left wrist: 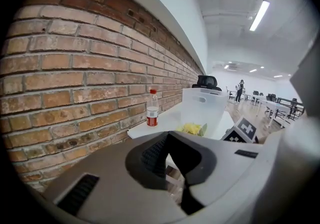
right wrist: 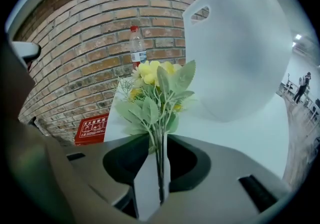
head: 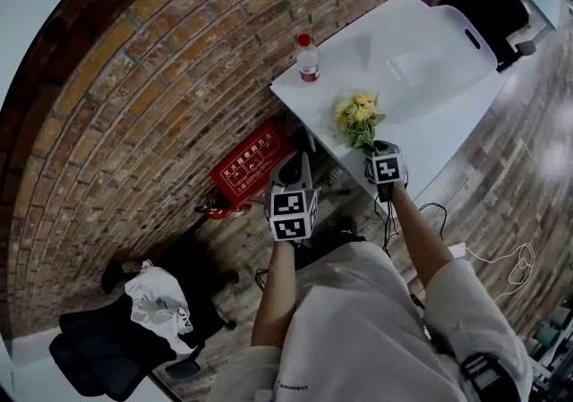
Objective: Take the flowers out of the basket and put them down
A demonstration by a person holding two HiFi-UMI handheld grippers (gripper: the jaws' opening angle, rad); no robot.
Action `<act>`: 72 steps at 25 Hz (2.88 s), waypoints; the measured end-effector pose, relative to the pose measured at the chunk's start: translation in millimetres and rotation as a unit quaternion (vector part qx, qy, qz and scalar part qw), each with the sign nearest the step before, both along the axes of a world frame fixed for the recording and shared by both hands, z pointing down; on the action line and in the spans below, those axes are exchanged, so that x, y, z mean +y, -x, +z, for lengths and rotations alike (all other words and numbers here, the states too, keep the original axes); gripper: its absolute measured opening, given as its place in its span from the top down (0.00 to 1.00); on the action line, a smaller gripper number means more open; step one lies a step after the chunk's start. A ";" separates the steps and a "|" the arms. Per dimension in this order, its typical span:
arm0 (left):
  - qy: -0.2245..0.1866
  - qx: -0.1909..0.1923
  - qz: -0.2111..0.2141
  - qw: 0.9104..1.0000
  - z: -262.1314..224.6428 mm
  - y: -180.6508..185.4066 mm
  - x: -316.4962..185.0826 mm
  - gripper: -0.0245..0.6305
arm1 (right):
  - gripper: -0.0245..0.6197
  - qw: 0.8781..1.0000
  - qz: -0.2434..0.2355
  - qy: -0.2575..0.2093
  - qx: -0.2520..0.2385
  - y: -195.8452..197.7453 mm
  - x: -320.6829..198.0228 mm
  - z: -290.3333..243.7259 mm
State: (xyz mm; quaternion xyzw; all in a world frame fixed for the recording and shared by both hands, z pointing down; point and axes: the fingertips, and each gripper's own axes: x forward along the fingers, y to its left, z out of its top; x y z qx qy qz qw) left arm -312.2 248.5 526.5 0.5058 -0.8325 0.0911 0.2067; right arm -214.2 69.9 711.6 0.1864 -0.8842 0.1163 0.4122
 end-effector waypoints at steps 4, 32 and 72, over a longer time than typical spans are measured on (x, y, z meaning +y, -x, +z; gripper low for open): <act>-0.003 -0.002 0.031 1.000 -7.9 2.1 3.1 0.92 | 0.73 1.000 0.020 -0.010 -0.002 0.7 -2.5 0.8; -0.012 0.041 0.255 0.966 -9.4 -84.3 -2.9 0.92 | 0.65 0.965 0.235 -0.054 -0.099 -104.1 67.6 -127.8; -0.011 0.015 0.335 0.942 -12.5 -134.0 5.6 0.92 | 0.95 0.914 0.355 -0.106 -0.168 -147.2 146.0 -178.5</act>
